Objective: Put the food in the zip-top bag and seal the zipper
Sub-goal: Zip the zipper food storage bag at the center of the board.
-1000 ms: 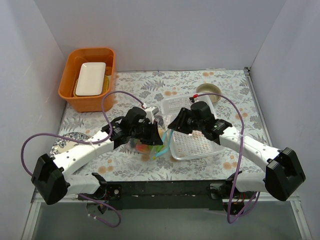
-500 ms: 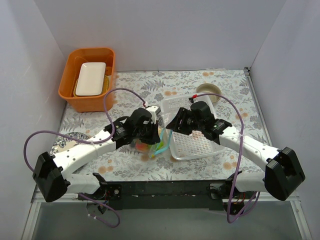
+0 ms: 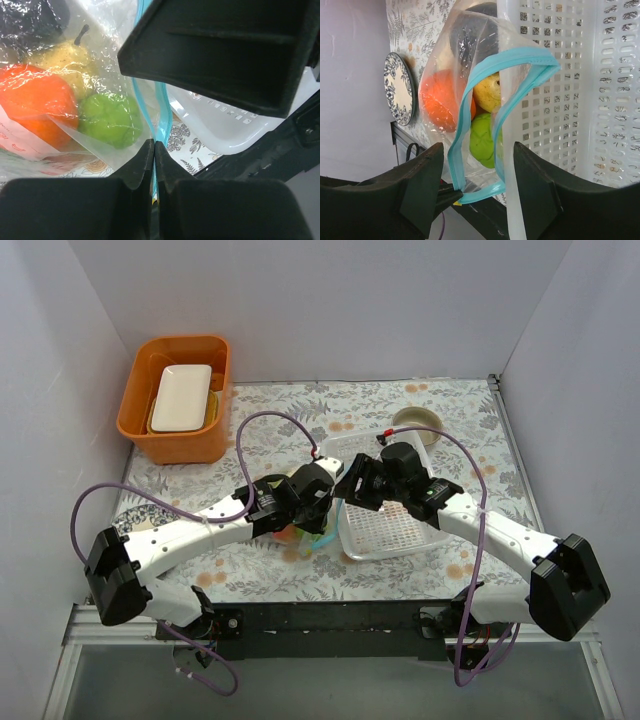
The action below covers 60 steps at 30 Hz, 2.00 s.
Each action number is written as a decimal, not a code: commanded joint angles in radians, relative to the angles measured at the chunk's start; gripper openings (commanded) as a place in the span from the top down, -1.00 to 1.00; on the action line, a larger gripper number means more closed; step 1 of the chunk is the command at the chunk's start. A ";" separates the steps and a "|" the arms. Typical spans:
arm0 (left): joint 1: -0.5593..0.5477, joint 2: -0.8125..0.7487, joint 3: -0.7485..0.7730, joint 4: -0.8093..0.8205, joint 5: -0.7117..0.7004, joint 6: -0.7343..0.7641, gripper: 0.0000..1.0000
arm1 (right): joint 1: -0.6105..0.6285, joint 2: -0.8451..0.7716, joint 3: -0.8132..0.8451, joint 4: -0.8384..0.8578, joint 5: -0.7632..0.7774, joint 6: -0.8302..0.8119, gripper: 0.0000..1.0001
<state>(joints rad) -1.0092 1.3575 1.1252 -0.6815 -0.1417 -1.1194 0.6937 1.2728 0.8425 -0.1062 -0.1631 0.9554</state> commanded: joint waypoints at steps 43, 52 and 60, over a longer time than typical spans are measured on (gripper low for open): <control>-0.224 -0.069 0.056 -0.211 -0.375 -0.140 0.52 | -0.056 -0.035 0.004 0.013 0.062 0.036 0.97; -0.224 -0.244 -0.001 -0.207 -0.473 -0.279 -0.01 | -0.114 -0.023 0.030 -0.004 0.051 -0.047 0.86; -0.220 -0.351 -0.122 -0.141 -0.420 -0.439 -0.15 | -0.149 -0.006 0.043 0.046 -0.140 -0.106 -0.64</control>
<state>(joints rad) -1.2278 1.0527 1.0523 -0.8661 -0.5632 -1.4590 0.5358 1.2915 0.8764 -0.1287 -0.1894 0.8837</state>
